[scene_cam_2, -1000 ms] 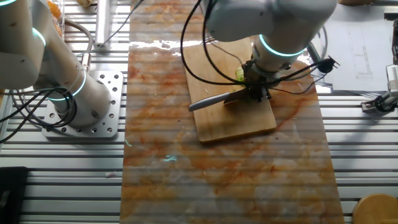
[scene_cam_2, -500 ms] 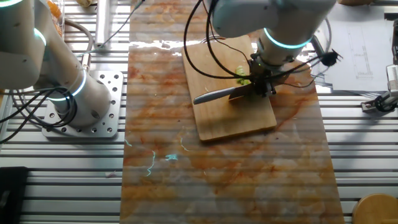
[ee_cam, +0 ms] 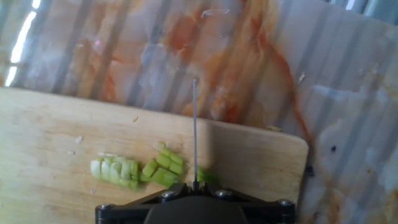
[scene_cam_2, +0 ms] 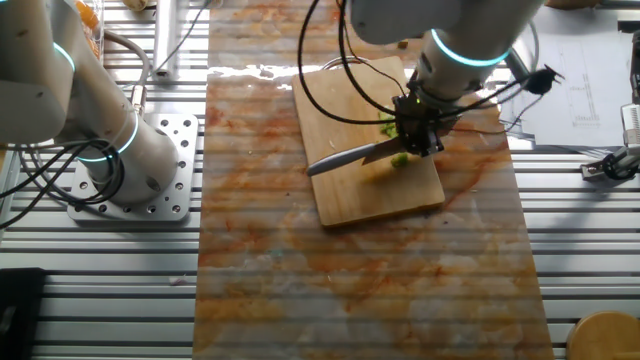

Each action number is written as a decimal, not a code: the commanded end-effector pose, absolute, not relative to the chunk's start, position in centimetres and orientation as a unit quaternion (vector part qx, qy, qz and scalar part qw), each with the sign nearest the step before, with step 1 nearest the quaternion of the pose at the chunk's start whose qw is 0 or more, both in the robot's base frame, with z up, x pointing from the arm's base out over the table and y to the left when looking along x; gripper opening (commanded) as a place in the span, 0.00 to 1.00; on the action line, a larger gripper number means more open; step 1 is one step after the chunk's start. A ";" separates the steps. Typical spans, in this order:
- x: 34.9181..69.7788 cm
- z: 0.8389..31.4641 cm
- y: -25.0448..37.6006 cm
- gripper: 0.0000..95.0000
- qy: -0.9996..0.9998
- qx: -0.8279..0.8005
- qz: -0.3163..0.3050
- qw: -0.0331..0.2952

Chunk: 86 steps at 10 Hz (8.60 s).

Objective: Chop the scallions

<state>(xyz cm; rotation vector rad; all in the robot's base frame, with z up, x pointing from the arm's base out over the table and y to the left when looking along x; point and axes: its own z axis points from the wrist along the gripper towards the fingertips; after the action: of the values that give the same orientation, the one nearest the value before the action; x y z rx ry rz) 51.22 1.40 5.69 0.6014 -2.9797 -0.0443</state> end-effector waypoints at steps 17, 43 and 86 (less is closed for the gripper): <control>52.0 4.8 3.4 0.00 -0.988 0.151 -0.039 0.017; 50.5 5.1 5.3 0.00 -0.990 0.115 -0.074 0.025; 49.2 2.7 8.8 0.00 -0.992 0.116 -0.039 0.033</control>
<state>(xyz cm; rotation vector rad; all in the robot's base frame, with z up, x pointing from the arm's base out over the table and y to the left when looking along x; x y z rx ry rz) 49.23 9.38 3.84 0.3262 -3.0713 -0.1448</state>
